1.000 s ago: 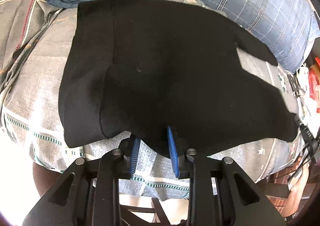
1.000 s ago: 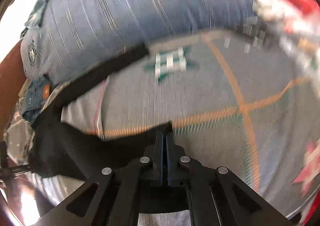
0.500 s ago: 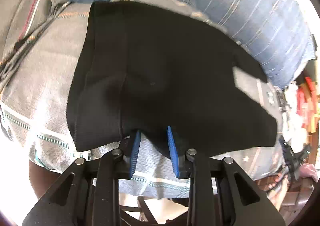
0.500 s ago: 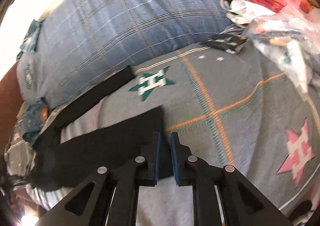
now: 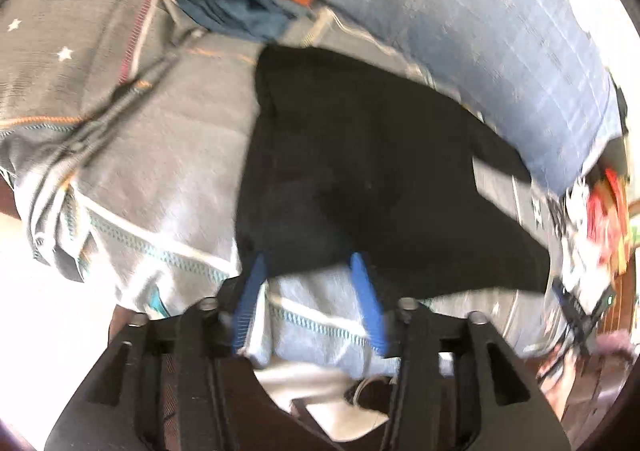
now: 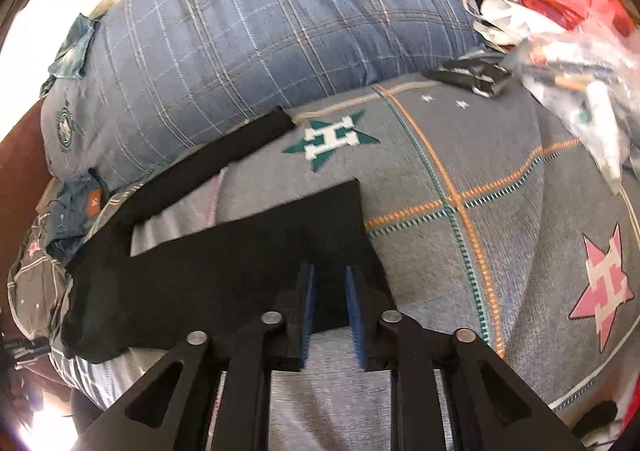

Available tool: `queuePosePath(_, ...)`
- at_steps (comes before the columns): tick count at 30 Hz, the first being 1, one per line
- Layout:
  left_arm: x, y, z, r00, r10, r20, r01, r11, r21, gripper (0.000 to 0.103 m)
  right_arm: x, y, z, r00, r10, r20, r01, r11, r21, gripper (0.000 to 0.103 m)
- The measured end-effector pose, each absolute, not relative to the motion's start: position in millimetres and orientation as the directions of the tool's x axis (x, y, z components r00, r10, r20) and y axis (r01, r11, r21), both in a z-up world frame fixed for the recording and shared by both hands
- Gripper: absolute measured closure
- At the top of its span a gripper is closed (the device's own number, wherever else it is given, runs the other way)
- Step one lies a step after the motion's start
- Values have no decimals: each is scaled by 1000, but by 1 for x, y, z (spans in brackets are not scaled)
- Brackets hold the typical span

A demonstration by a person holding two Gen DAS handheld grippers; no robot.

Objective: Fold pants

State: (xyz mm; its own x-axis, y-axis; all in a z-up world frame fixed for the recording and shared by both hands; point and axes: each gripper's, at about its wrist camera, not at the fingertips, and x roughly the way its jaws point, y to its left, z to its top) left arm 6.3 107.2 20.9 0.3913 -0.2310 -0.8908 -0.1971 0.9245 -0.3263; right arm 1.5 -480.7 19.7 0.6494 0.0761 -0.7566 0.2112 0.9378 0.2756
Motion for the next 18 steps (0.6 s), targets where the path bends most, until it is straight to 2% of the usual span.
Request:
queuePosePath(1,15,109,17,388,-223,-894,-219,920,-324,43,4,-478,23,652,85,-754,203,938,282,79)
queuePosePath(5,30,101,2,339,-302,-891,-220,895,-388,43,19,-454,29,635,138,-760,152,942,298,75)
queuePosePath(7,41,90,-1,322,-298,-899,-204,905,-373,43,30,-440,32,623,154,-767,120,950,288,60)
queuePosePath(10,62,77,4,334,-242,-911,-179,933,-313,43,47,-424,42,624,149,-767,76,965,250,50)
queuePosePath(13,91,80,14,337,-222,-915,-168,942,-291,43,75,-417,55,630,143,-763,54,972,227,45)
queuePosePath(18,146,108,30,321,-270,-908,-216,912,-348,42,131,-420,65,617,172,-768,32,969,243,43)
